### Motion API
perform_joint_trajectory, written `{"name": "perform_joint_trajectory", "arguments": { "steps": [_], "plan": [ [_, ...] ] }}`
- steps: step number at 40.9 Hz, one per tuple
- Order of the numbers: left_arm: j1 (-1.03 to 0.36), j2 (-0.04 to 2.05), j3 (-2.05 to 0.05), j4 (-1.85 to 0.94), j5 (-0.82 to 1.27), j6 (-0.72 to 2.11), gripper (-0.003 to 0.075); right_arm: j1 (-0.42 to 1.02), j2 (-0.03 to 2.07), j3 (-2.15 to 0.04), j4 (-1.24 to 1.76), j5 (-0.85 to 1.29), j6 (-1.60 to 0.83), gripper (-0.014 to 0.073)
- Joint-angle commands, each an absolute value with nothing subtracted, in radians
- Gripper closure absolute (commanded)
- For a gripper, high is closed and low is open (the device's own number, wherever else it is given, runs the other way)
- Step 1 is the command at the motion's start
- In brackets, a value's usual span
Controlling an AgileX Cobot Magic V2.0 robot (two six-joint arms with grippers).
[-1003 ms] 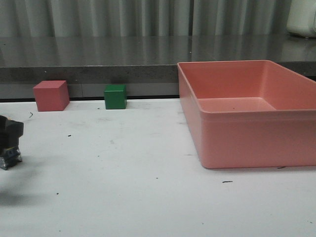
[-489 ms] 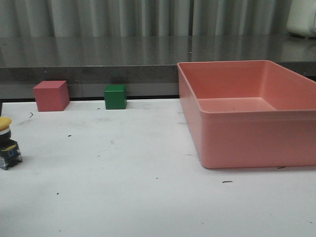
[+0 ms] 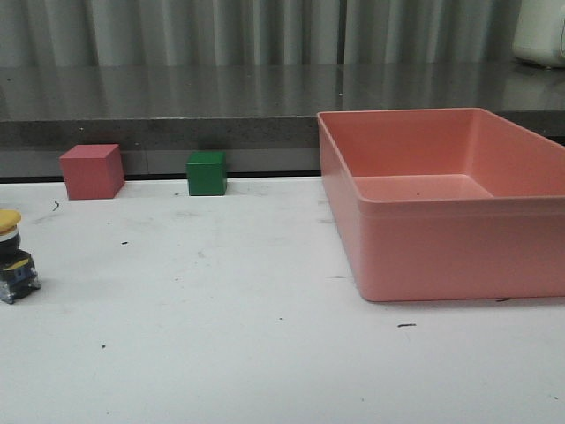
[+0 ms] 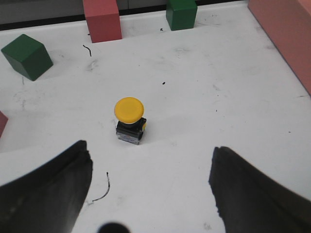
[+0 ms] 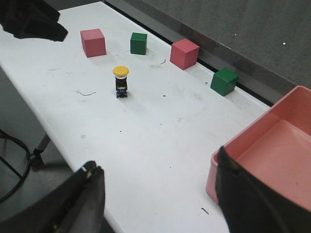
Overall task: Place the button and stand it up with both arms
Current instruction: 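Open the left gripper and raise it away from the standing button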
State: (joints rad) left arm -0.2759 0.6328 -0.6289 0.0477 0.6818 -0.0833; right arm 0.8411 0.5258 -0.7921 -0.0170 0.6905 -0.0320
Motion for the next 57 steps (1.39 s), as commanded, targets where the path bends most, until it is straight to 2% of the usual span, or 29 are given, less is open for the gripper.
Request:
{"name": "perform_joint_trajectory", "arguments": {
  "steps": [1,8,26,30,32,35,41,44,57],
  "plan": [
    [-0.279,0.577,-0.682,0.049,0.727,-0.095,0.0226,0.837,0.529,-0.816,-0.017,0.621,-0.043,0.0087],
    [-0.279,0.528,-0.682,0.039,0.789,-0.095,0.0226,0.837,0.529,-0.816,-0.017,0.621,-0.043,0.0087],
    [-0.279,0.528,-0.682,0.039,0.787,-0.095,0.0228,0.837,0.529,-0.816,-0.017,0.621,-0.043,0.0087],
    [-0.279,0.528,-0.682,0.039,0.787,-0.095,0.0272,0.837,0.529,-0.816,-0.017,0.621,-0.043,0.0099],
    [-0.279,0.528,-0.682,0.039,0.787,-0.095,0.0326,0.837,0.529,-0.816,-0.017,0.621,-0.043,0.0138],
    [-0.279,0.528,-0.682,0.039,0.787,-0.095,0.043,0.837,0.529,-0.816,-0.017,0.621,-0.043,0.0241],
    [-0.279,0.528,-0.682,0.039,0.787,-0.095,0.0664,0.837,0.529,-0.816,-0.017,0.635,-0.043,0.0535],
    [-0.279,0.528,-0.682,0.039,0.787,-0.095,0.0739,0.837,0.529,-0.816,-0.017,0.638,-0.043,0.0651],
    [-0.279,0.528,-0.682,0.039,0.787,-0.095,0.074,0.837,0.529,-0.816,-0.017,0.639,-0.043,0.0662]
  ]
}}
